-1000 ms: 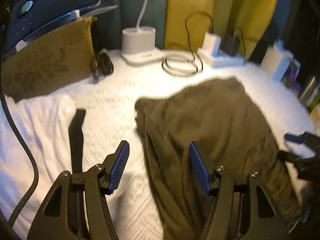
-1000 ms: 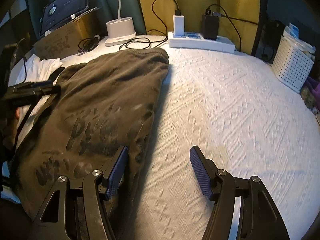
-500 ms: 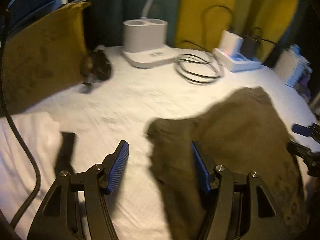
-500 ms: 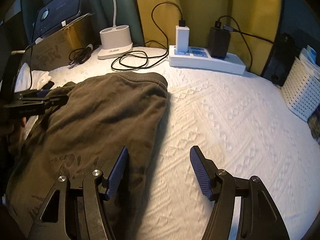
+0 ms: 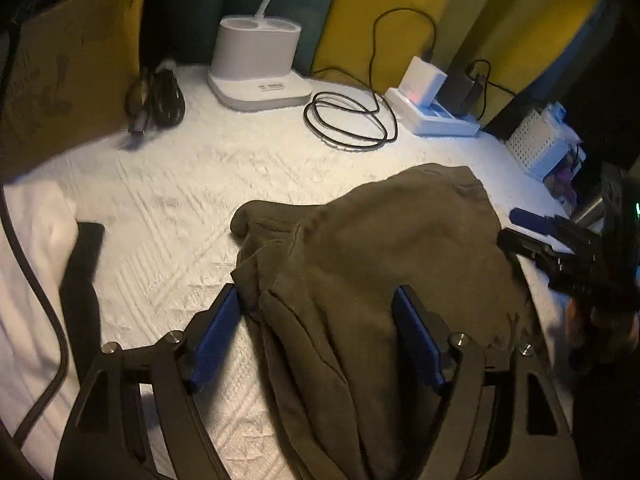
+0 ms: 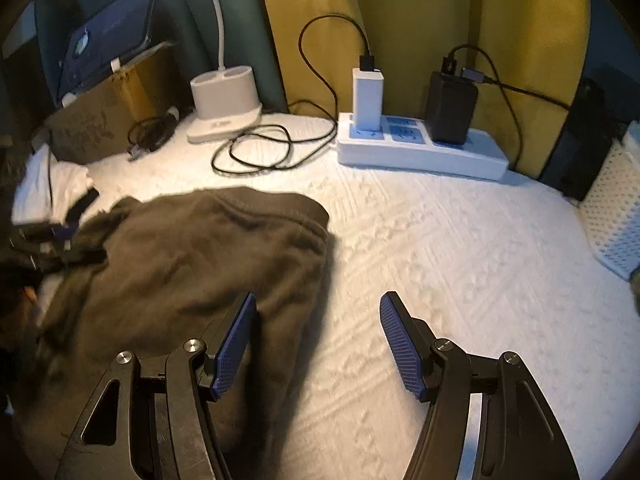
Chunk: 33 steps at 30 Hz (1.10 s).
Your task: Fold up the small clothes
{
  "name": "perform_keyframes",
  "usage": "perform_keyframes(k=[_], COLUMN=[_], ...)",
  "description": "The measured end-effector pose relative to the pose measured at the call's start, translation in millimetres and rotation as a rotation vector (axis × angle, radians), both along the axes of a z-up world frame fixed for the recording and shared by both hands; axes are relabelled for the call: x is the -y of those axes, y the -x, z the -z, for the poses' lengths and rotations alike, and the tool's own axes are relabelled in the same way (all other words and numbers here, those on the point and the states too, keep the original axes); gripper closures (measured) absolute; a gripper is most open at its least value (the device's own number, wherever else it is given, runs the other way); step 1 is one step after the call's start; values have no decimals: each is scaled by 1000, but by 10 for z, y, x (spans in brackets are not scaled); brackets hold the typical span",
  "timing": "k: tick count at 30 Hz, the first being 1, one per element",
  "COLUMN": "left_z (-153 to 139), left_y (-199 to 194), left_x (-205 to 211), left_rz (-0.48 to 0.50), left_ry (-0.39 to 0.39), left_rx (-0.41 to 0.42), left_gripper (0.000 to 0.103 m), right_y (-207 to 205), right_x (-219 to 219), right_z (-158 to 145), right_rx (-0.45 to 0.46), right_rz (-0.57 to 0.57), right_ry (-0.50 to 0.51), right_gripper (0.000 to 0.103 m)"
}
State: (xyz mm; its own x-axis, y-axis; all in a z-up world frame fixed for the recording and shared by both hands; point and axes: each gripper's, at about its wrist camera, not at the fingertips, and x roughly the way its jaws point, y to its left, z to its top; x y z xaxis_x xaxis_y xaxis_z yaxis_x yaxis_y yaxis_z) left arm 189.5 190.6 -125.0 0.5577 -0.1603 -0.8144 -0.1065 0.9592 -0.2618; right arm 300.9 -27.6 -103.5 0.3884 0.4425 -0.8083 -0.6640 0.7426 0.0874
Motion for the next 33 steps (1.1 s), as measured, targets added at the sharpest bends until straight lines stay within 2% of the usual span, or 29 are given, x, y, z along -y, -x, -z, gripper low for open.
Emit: perform_keyframes(k=[5, 8, 11, 14, 15, 17, 18, 19, 22, 33], left_z=[7, 5, -8, 6, 10, 19, 19, 13, -41, -496], left_y=[-1, -37, -64, -77, -80, -89, -93, -90, -56, 277], left_x=[92, 167, 197, 290, 327, 366, 375, 386, 438, 557], left_rz=[11, 31, 58, 90, 106, 125, 129, 133, 134, 141], left_ry=[-27, -53, -24, -31, -42, -44, -40, -36, -55, -78], left_rx=[10, 14, 19, 38, 45, 54, 55, 56, 77, 216], left_gripper=[26, 26, 27, 38, 47, 58, 65, 69, 75, 81], right_y=[-66, -28, 11, 76, 88, 91, 96, 101, 157, 474], right_x=[-47, -111, -203, -325, -357, -386, -390, -386, -389, -221], right_z=[130, 147, 157, 173, 171, 170, 162, 160, 129, -332], right_rx=[-75, -70, -53, -59, -55, -52, -42, -49, -38, 72], right_rz=[-10, -36, -51, -97, -102, -96, -91, -100, -112, -87], right_ry=[-53, -75, -80, -97, -95, -93, -83, -87, -81, -124], right_gripper=[37, 37, 37, 37, 37, 49, 59, 74, 85, 88])
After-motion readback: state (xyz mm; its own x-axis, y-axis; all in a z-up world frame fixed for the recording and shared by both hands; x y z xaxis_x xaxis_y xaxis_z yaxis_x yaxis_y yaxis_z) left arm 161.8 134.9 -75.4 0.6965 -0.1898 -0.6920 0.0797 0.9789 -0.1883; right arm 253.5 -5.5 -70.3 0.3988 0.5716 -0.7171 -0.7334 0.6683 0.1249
